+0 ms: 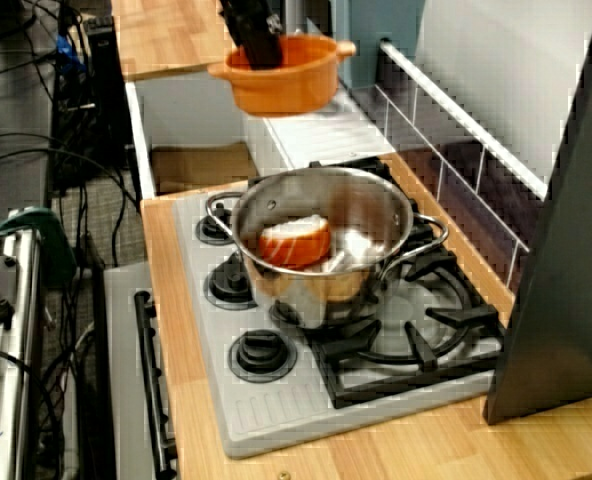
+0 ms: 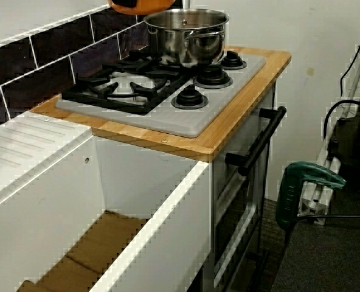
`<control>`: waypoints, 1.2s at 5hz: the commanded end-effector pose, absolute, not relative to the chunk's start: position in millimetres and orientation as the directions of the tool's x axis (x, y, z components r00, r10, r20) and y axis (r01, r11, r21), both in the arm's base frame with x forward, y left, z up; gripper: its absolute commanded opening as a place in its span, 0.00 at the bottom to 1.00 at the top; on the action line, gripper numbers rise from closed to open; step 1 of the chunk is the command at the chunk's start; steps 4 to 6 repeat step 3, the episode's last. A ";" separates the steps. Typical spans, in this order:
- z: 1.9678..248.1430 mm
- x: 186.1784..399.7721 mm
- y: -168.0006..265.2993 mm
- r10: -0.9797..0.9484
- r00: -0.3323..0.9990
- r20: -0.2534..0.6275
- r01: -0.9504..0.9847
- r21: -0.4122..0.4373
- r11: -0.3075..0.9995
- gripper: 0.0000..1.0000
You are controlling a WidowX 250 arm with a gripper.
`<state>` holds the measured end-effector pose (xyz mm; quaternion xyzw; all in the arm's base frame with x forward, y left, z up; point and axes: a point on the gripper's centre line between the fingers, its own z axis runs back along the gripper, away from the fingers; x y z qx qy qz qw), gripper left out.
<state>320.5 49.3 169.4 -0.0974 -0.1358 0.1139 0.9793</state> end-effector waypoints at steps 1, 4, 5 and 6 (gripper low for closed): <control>206.2 300.6 51.1 0.240 0.908 0.343 -0.164 -0.236 0.958 0.00; 217.7 294.8 49.1 0.195 0.926 0.323 -0.109 -0.266 0.958 0.00; 217.7 294.8 49.1 0.195 0.926 0.323 -0.109 -0.266 0.958 0.00; 217.7 294.8 49.1 0.195 0.926 0.323 -0.109 -0.266 0.958 0.00</control>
